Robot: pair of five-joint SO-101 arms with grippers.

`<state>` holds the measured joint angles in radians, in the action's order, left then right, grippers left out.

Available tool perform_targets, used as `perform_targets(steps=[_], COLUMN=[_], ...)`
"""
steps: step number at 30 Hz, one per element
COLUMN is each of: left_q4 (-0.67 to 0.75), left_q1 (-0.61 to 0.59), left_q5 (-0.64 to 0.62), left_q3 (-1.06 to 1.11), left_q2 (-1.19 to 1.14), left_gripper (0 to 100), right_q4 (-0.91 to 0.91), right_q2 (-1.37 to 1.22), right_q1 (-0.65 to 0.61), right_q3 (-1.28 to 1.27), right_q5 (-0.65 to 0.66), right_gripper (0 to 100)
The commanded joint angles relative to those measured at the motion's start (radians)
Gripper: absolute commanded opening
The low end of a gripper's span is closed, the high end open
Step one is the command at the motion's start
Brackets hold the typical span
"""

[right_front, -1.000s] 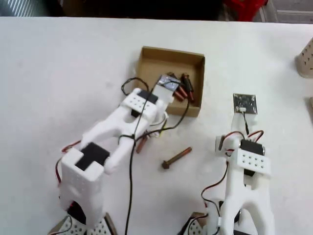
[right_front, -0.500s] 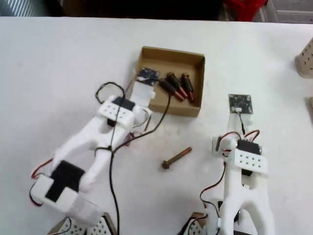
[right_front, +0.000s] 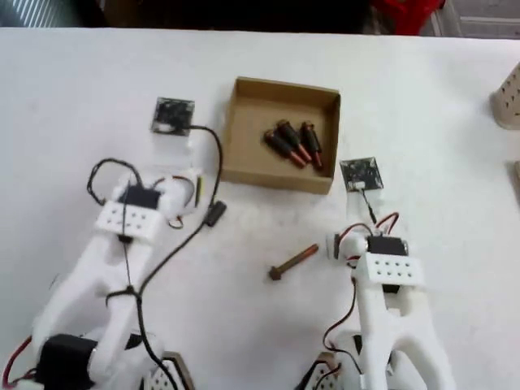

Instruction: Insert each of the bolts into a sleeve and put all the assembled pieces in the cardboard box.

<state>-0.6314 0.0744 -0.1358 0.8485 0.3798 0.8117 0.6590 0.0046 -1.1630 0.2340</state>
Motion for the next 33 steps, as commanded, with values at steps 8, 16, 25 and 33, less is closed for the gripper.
perform_targets(steps=[8,16,25,33], left_q4=[0.054,0.203,0.258,0.258], left_q1=[-0.065,-0.223,-0.312,-0.369], left_q5=[-0.012,-0.012,-0.011,-0.011], left_q3=[0.003,0.158,0.269,0.265], left_q2=[0.071,0.077,0.081,0.081], left_gripper=[2,2,2,2], right_q4=[-0.012,-0.033,-0.309,-0.874], right_q2=[0.226,0.444,0.361,0.157], right_q1=[-0.108,-0.377,-0.638,-0.656], right_q3=[-0.061,-0.130,-0.135,-0.250], right_q5=[-0.009,-0.176,-0.203,-0.207], right_gripper=[1.7,1.7,1.7,1.7])
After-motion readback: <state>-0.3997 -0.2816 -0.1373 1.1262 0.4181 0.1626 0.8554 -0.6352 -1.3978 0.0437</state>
